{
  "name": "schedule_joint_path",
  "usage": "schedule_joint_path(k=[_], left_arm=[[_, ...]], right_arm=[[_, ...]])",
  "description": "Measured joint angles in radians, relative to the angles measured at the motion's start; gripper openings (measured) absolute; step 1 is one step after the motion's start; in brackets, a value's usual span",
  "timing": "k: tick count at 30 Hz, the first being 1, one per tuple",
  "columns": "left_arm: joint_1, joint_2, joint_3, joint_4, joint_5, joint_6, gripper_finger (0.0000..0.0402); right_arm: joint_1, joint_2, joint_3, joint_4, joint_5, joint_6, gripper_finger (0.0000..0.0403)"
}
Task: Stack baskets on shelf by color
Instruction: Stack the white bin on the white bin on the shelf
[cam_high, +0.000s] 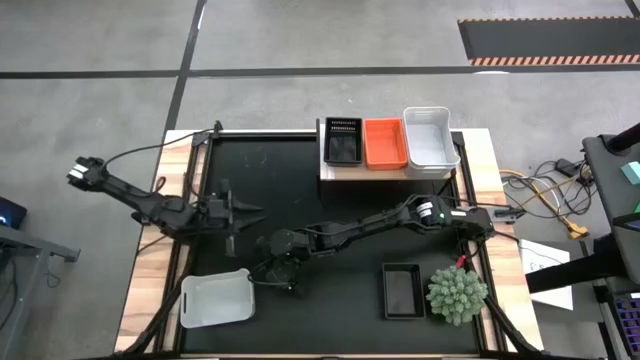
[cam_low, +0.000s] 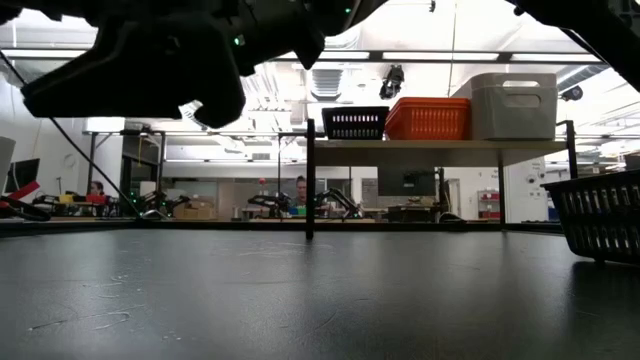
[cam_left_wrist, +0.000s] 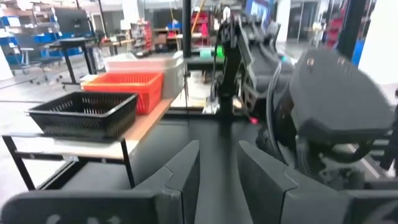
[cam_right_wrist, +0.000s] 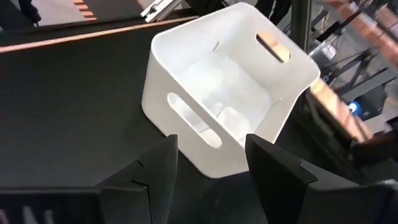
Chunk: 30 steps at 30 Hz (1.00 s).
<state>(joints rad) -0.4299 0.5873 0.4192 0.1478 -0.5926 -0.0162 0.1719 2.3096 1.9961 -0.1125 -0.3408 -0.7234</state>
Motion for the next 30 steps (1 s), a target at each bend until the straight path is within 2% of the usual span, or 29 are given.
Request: schedule_joint_path(k=[6, 8, 12, 18, 23, 30], left_arm=[[-0.001, -0.043, -0.008, 0.003, 0.000, -0.005, 0.0091], [-0.001, -0.041, -0.013, 0.001, -0.001, -0.022, 0.0091], [-0.001, -0.012, -0.012, 0.000, -0.034, -0.143, 0.0091], [0.000, 0.085, 0.045, 0.001, -0.127, -0.274, 0.0091], [-0.001, 0.259, 0.123, 0.011, -0.186, -0.469, 0.0079], [-0.014, 0.604, 0.237, 0.019, -0.203, -0.842, 0.0042]], right_arm=[[0.000, -0.001, -0.005, 0.034, 0.000, -0.010, 0.0172], [0.000, -0.022, -0.007, -0.055, 0.012, -0.027, 0.0168], [0.000, -0.130, -0.008, -0.299, 0.101, -0.043, 0.0151], [-0.001, -0.332, -0.040, -0.556, 0.105, 0.031, 0.0113], [0.007, -0.527, -0.221, -0.602, 0.106, 0.073, 0.0085], [0.014, -0.807, -0.576, -0.457, 0.158, 0.139, 0.0055]])
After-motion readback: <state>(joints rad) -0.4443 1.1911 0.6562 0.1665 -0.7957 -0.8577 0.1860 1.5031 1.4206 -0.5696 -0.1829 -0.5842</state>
